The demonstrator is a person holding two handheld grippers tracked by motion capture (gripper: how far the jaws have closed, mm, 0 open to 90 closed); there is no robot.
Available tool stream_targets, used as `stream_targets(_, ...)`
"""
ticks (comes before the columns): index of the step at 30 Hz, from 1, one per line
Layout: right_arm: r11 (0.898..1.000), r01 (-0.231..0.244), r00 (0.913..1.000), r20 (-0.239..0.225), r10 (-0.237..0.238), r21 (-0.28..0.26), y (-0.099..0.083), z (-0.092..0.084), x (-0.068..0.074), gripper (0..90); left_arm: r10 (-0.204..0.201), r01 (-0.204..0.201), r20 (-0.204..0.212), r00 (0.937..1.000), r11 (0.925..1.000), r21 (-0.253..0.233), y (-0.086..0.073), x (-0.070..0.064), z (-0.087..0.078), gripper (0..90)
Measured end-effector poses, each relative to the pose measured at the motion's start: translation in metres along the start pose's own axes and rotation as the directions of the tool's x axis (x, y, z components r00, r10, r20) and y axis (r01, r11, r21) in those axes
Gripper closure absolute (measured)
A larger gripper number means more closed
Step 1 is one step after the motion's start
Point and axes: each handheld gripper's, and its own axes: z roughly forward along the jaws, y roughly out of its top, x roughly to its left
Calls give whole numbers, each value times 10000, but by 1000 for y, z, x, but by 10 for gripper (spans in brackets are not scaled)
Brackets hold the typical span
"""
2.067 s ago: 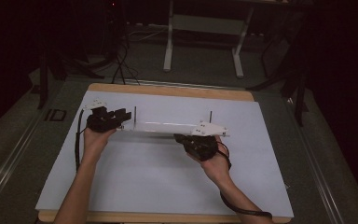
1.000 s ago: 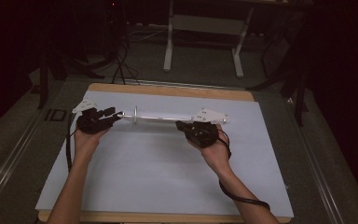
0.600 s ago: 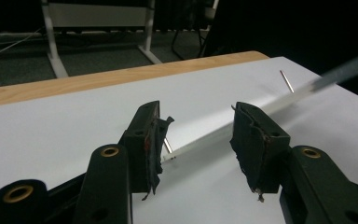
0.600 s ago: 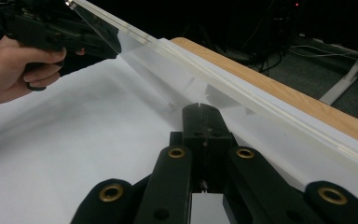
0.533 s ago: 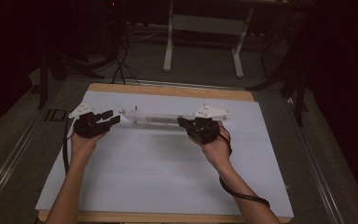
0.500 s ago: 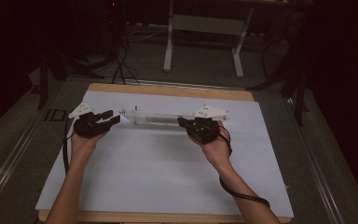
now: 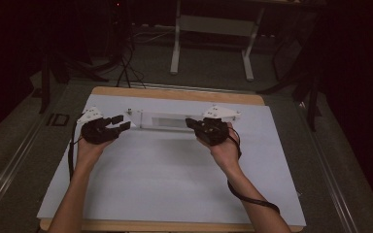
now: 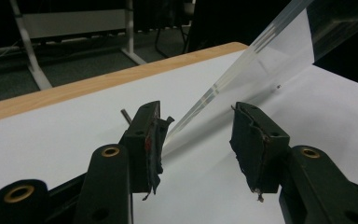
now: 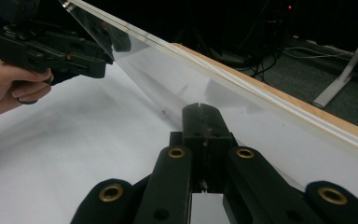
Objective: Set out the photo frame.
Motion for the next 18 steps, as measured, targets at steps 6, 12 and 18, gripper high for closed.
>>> stream_targets(6,10000,-45,10000,20,45,6,1,2,-2,900,128,-128,-28,9999,9999,-104,6,-3,11,527)
stream_targets(12,9999,-146,9998,133,146,-16,2,3,-6,900,258,-258,67,9996,9997,-49,10,-7,22,528)
stream_targets(18,9998,-178,9996,205,178,-26,5,6,-8,900,431,-430,72,9990,9991,-14,14,-10,32,520)
